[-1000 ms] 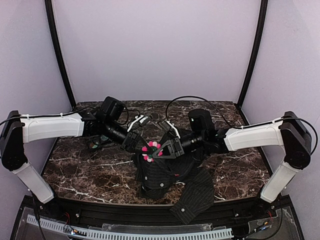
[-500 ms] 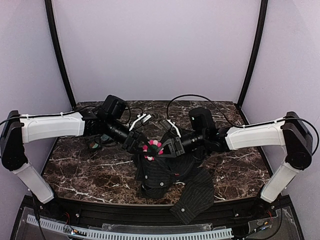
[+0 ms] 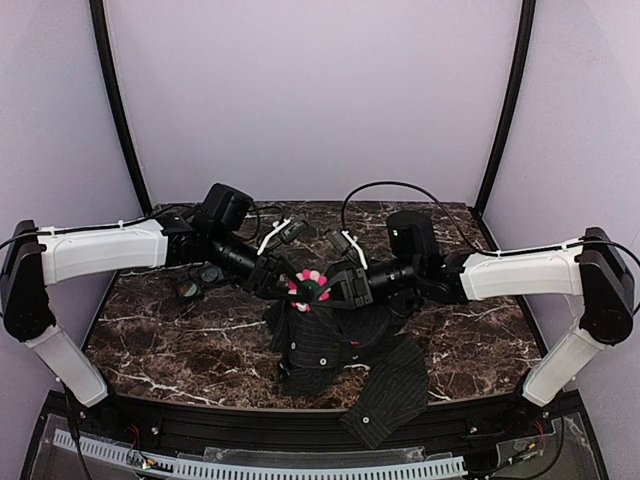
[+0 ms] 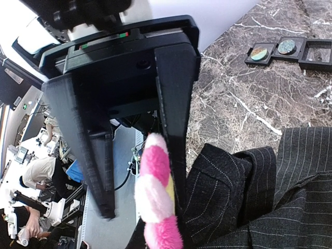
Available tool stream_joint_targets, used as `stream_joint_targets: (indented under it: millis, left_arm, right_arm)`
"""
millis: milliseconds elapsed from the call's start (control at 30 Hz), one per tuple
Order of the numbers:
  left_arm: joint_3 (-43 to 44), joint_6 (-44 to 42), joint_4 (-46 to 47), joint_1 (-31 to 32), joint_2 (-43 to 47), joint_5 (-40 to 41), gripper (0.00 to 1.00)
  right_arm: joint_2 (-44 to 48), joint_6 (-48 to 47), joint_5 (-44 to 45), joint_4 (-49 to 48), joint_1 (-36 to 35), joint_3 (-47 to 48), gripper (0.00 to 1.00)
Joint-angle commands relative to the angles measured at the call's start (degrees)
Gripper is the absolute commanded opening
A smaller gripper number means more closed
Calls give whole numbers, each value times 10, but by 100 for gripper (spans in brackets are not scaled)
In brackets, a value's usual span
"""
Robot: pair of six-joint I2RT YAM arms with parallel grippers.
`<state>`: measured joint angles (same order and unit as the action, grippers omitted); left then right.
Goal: Remove the brooch from the garment
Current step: Open the brooch with the crumpled clothing.
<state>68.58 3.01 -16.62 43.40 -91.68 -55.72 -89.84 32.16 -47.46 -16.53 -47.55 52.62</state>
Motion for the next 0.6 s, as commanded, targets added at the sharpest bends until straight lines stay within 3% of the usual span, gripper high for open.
stream_joint_targets:
  millis: [0, 233, 467, 567]
  left_arm:
    - [10, -4, -19, -3, 25, -26, 34]
    - [9, -3, -18, -9, 26, -23, 29]
    - [7, 2, -12, -16, 25, -25, 12]
    - [7, 5, -10, -18, 25, -27, 10]
  right_arm:
    - [14, -8, 43, 3, 20, -1, 0]
    - [17, -10, 38, 3, 20, -5, 0]
    - [19, -11, 33, 2, 20, -7, 0]
    - [20, -11, 30, 1, 21, -7, 0]
